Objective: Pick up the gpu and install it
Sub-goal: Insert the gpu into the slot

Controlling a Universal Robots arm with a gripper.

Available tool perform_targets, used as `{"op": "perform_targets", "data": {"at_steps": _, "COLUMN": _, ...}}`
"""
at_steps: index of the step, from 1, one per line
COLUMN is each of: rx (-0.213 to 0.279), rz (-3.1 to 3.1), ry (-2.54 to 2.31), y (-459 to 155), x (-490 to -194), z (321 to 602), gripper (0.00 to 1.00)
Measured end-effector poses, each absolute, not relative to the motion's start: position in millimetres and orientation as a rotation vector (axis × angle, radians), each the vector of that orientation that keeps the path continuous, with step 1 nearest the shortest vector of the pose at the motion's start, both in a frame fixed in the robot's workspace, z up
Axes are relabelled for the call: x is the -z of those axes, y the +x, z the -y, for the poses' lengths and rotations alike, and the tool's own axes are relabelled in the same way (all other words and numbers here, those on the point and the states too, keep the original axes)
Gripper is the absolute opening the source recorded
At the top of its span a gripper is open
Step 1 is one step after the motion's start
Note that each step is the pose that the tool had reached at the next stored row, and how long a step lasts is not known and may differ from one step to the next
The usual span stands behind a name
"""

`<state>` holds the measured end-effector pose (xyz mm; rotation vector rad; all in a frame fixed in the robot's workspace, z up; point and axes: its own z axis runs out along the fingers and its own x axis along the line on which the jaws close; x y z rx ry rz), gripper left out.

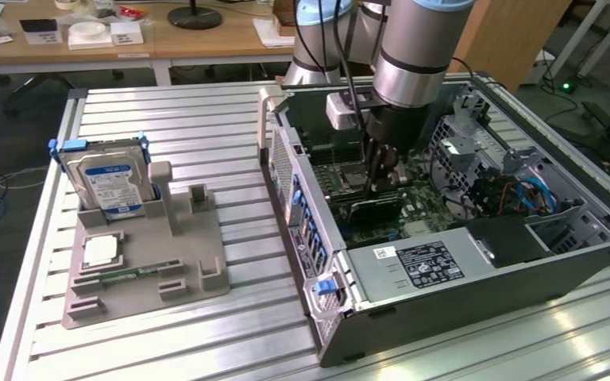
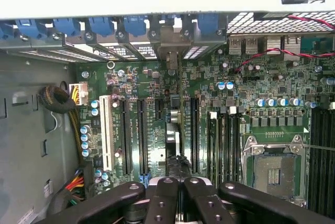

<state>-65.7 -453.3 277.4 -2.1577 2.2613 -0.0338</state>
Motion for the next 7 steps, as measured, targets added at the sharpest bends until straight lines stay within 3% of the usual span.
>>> {"op": "perform_targets", "data": {"at_steps": 7, "rx": 0.034, "rz": -2.261, "ry": -2.158, "y": -65.7, "x": -277.4, "z": 453.3, "gripper": 0.11}}
